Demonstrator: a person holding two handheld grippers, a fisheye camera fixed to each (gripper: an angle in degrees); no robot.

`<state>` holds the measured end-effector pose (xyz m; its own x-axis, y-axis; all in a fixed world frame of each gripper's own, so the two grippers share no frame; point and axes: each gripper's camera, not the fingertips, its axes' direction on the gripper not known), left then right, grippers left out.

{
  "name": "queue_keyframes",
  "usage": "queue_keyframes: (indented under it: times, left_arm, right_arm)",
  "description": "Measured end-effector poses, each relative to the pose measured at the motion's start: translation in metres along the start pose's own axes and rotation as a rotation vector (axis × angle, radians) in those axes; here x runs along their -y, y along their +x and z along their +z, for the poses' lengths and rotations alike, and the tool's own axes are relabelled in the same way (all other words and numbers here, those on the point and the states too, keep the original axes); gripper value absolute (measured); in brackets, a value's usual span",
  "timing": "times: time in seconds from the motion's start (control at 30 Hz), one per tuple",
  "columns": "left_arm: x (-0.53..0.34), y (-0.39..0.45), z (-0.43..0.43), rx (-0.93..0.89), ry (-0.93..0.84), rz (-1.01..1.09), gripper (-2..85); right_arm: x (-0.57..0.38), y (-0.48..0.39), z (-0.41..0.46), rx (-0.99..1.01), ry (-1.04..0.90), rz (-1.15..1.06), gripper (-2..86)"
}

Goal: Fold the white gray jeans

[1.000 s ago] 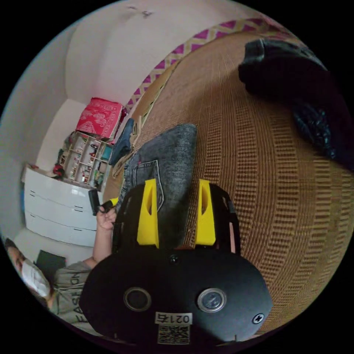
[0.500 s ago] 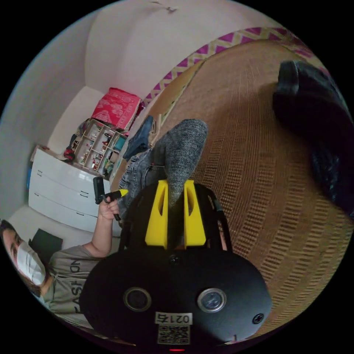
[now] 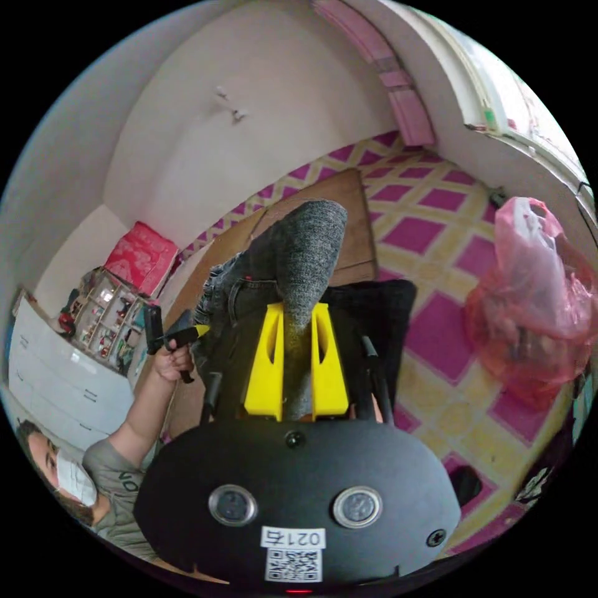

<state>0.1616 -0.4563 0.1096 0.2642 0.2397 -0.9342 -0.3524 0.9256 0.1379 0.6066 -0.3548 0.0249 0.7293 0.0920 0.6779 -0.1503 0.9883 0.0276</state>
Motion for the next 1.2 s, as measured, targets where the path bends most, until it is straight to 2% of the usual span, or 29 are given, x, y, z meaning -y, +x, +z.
queue_keyframes:
  times: [0.03, 0.1, 0.17, 0.27, 0.33, 0.5, 0.67, 0.8, 0.93, 1.0, 1.1, 1.2]
  left_arm:
    - [-0.002, -0.005, 0.015, 0.016, -0.015, -0.008, 6.2]
    - [-0.023, -0.029, 0.063, 0.057, -0.049, -0.049, 7.1]
    - [-0.04, -0.04, 0.064, -0.052, 0.076, -0.055, 7.6]
    - [-0.052, -0.036, 0.055, -0.046, 0.085, -0.014, 6.9]
    - [-0.06, -0.024, 0.042, 0.004, 0.083, 0.037, 5.9]
    - [-0.107, 0.022, -0.005, 0.221, 0.08, 0.156, 5.1]
    - [-0.184, 0.06, -0.036, 0.47, 0.062, 0.092, 9.0]
    - [-0.267, 0.078, -0.057, 0.738, 0.086, -0.075, 12.4]
    - [-0.328, 0.089, -0.065, 0.835, 0.086, -0.158, 18.6]
    - [-0.353, 0.088, -0.055, 0.868, 0.025, -0.213, 22.0]
    - [-0.365, 0.094, -0.035, 0.982, -0.01, -0.215, 22.7]
    - [-0.368, 0.102, -0.027, 0.994, -0.006, -0.225, 22.1]
  right_arm:
    - [0.0, 0.008, 0.01, -0.038, -0.013, 0.016, 7.8]
    - [-0.007, 0.036, 0.059, -0.242, -0.119, 0.1, 10.0]
    - [-0.019, 0.037, 0.081, -0.333, -0.124, 0.035, 11.4]
    - [-0.037, 0.041, 0.074, -0.218, -0.006, 0.038, 12.0]
    - [-0.048, 0.036, 0.06, -0.212, 0.044, 0.022, 12.3]
    - [-0.099, -0.034, 0.03, -0.294, 0.084, -0.168, 13.4]
    - [-0.189, -0.132, 0.061, -0.303, 0.009, -0.319, 14.0]
    - [-0.283, -0.196, 0.122, -0.312, -0.108, -0.285, 18.0]
    - [-0.336, -0.228, 0.161, -0.371, -0.133, -0.241, 20.7]
    - [-0.352, -0.235, 0.183, -0.406, -0.158, -0.192, 21.8]
    - [-0.354, -0.24, 0.189, -0.451, -0.147, -0.134, 23.1]
    - [-0.356, -0.24, 0.192, -0.45, -0.144, -0.103, 23.3]
